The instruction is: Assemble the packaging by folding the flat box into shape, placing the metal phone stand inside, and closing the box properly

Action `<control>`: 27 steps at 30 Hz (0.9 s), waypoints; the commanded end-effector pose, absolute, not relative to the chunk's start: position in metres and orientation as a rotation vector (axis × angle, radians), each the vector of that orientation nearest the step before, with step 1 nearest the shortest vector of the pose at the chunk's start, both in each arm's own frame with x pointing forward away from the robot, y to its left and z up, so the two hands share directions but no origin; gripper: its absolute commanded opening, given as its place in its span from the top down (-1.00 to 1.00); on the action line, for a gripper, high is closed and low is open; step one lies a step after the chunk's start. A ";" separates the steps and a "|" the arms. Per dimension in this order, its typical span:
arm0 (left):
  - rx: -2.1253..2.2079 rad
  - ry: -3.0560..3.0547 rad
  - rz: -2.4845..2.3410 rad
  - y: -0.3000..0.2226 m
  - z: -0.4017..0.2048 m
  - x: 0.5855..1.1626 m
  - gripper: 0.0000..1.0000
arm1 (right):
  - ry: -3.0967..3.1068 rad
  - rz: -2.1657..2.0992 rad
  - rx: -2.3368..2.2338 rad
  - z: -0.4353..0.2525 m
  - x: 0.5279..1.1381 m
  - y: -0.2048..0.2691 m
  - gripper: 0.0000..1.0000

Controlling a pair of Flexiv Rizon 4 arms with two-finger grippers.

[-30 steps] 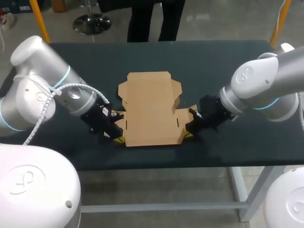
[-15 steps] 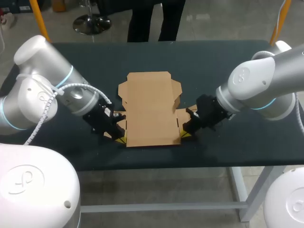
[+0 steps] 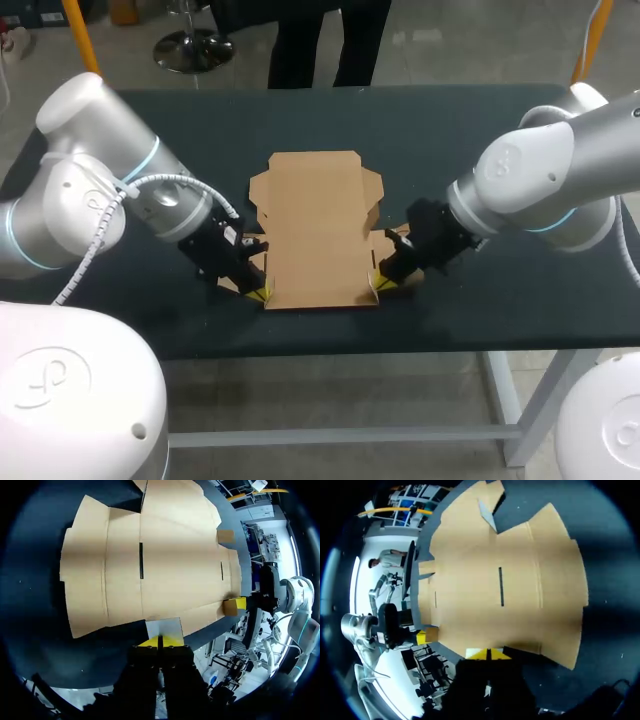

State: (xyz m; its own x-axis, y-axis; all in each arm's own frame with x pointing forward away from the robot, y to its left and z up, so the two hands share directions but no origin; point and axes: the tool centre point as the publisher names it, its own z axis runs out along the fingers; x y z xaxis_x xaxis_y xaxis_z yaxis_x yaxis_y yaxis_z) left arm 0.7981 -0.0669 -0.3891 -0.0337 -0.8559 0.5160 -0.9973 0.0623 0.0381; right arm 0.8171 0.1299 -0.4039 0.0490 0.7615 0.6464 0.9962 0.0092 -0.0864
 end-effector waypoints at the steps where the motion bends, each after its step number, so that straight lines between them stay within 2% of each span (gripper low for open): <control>1: 1.849 -1.949 0.462 -0.070 -0.390 0.800 1.00 | -1.768 -0.571 -1.799 -0.403 0.817 0.133 1.00; 27: 1.892 -1.979 0.510 -0.081 -0.396 0.796 1.00 | -1.844 -0.539 -1.794 -0.407 0.811 0.142 1.00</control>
State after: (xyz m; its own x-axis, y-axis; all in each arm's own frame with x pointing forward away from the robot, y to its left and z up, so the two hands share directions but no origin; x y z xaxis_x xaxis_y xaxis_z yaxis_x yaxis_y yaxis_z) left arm 0.8003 -0.0782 -0.3948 -0.0446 -0.8671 0.4961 -0.9988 0.0476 -0.0066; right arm 0.8132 0.1376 -0.4070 0.0015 0.7855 0.6188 0.9959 0.0545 -0.0717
